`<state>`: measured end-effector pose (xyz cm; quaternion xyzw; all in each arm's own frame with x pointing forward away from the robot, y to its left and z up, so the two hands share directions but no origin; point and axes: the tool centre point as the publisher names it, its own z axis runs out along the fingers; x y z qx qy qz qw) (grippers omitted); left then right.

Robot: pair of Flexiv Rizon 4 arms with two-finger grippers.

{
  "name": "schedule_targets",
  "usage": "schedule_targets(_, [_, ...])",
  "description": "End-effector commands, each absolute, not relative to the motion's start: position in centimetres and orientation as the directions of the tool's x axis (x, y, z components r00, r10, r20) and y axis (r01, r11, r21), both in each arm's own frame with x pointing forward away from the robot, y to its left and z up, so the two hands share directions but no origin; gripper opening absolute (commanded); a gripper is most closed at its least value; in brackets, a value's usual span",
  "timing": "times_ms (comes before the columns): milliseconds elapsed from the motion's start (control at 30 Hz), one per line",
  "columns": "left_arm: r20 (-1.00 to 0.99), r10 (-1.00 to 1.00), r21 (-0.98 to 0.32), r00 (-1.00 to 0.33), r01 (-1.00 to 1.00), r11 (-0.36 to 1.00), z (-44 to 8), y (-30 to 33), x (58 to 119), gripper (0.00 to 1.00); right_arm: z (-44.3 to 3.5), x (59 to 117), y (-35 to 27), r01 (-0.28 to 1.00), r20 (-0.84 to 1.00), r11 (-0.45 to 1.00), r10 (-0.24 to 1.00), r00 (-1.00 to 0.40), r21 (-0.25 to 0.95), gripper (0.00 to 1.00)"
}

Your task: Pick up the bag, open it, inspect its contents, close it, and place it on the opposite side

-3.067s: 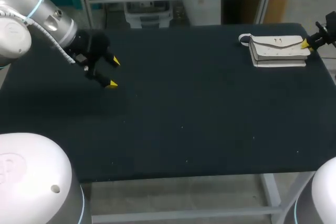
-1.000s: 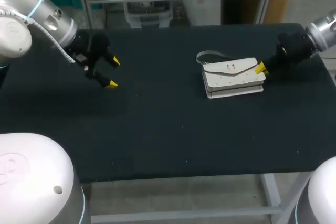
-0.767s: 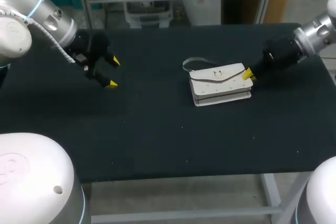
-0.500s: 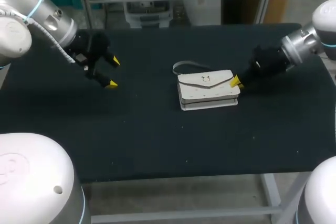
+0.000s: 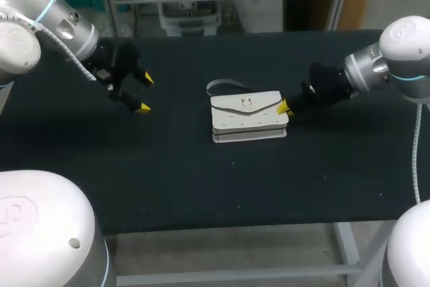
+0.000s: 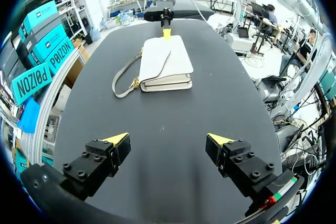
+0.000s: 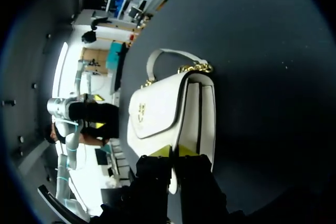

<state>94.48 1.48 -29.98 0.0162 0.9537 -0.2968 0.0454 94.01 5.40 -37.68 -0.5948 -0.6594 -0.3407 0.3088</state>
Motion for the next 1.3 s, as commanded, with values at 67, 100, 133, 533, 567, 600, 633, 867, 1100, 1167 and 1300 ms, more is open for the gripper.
schedule_targets(67, [-0.099,0.004,-0.567,-0.995,0.059,0.822,-30.1,1.5,94.5,1.00,-38.0,95.0,6.8,0.993,0.823,0.103,0.557,-0.112,0.066,0.00])
schedule_targets(100, [-0.099,0.004,-0.567,-0.995,0.059,0.822,-30.1,1.5,94.5,1.00,-38.0,95.0,7.2,0.992,0.823,0.109,0.556,-0.117,0.067,0.00])
schedule_targets(133, [-0.099,0.004,-0.567,-0.995,0.059,0.822,-30.1,1.5,94.5,1.00,-38.0,95.0,7.5,0.990,0.823,0.122,0.554,-0.124,0.067,0.00])
schedule_targets(533, [-0.099,0.004,-0.567,-0.995,0.059,0.822,-30.1,1.5,94.5,1.00,-38.2,94.8,10.6,0.979,0.846,0.198,0.513,-0.148,0.050,0.00])
schedule_targets(567, [-0.099,0.004,-0.567,-0.995,0.059,0.822,-30.1,1.5,94.5,1.00,-38.2,94.6,10.8,0.978,0.845,0.202,0.514,-0.148,0.049,0.00])
schedule_targets(600, [-0.099,0.004,-0.567,-0.995,0.059,0.822,-30.1,1.5,94.5,1.00,-38.2,94.4,11.0,0.977,0.846,0.209,0.512,-0.151,0.048,0.00])
schedule_targets(633, [-0.099,0.004,-0.567,-0.995,0.059,0.822,-30.1,1.5,94.5,1.00,-38.2,94.2,11.1,0.976,0.847,0.212,0.509,-0.153,0.048,0.00])
schedule_targets(867, [-0.099,0.004,-0.567,-0.995,0.059,0.822,-30.1,1.5,94.5,1.00,-38.2,92.3,12.2,0.976,0.843,0.213,0.516,-0.155,0.049,0.00])
schedule_targets(1100, [-0.099,0.004,-0.567,-0.995,0.059,0.822,-30.1,1.5,94.5,1.00,-38.0,91.0,12.8,0.985,0.826,0.157,0.543,-0.152,0.078,0.00])
schedule_targets(1167, [-0.099,0.004,-0.567,-0.995,0.059,0.822,-30.1,1.5,94.5,1.00,-37.9,90.7,12.9,0.986,0.821,0.139,0.550,-0.150,0.087,0.00])
schedule_targets(1300, [-0.099,0.004,-0.567,-0.995,0.059,0.822,-30.1,1.5,94.5,1.00,-37.8,90.1,13.1,0.989,0.818,0.104,0.556,-0.146,0.106,0.00])
